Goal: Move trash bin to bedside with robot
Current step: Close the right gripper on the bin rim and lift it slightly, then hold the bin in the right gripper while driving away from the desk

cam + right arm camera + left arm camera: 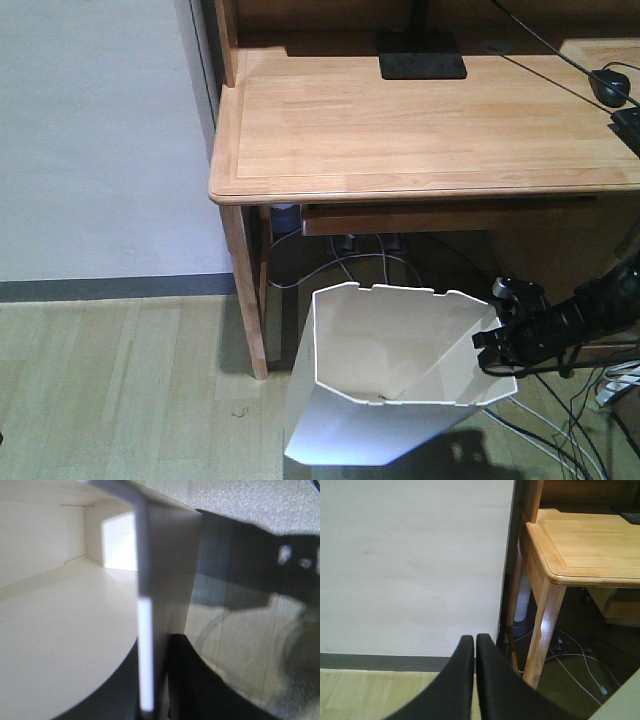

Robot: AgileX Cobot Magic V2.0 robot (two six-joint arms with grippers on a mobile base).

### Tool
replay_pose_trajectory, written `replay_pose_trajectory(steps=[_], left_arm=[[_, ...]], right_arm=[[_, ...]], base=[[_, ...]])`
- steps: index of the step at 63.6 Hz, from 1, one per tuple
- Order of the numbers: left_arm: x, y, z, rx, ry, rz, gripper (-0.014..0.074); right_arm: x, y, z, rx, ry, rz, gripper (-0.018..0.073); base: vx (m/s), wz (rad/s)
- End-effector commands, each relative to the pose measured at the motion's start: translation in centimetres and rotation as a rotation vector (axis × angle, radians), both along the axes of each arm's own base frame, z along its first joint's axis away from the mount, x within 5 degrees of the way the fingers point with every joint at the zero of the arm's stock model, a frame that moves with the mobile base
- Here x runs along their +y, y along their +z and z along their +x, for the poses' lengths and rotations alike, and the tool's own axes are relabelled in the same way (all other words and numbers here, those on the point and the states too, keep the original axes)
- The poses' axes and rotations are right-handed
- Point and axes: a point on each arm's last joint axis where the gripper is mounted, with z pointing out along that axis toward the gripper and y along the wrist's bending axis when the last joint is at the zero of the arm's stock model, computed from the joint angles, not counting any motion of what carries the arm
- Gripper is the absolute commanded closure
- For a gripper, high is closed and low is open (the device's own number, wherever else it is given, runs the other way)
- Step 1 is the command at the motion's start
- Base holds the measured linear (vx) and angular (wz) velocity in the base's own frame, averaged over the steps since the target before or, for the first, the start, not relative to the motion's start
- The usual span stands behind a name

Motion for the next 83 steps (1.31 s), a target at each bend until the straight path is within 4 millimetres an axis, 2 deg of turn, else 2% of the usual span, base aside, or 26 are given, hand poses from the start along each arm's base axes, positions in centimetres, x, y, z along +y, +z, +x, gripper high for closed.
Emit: replay_pose_trajectory(steps=[1, 11, 23, 40, 83], left_arm=[[0.0, 0.5, 0.1, -0.077, -0.004, 0.004, 0.0603], [0.0, 0.5, 0.1, -0.077, -0.004, 0.004, 0.0603], [0.0, 0.5, 0.1, -0.077, -0.004, 0.004, 0.0603], [0.0, 0.5, 0.1, -0.077, -0.004, 0.004, 0.0603], [0.0, 0.5, 0.1, -0.077, -0.004, 0.004, 0.0603]], right_arm=[[1.0, 4.8, 0.1, -0.045, 0.052, 0.147, 0.0564], [1.4, 7.1, -1.3, -0.073, 0.095, 0.139, 0.0564], [1.7, 8.3, -2.1, -0.087, 0.099, 0.142, 0.0564], [2.1, 8.8, -2.1, -0.083, 0.108, 0.202, 0.0564], [2.1, 8.8, -2.1, -0.084, 0.107, 0.201, 0.0564]], base=[[0.0, 0.0], [0.0, 0.0], [0.0, 0.0], [0.0, 0.0], [0.0, 0.01]])
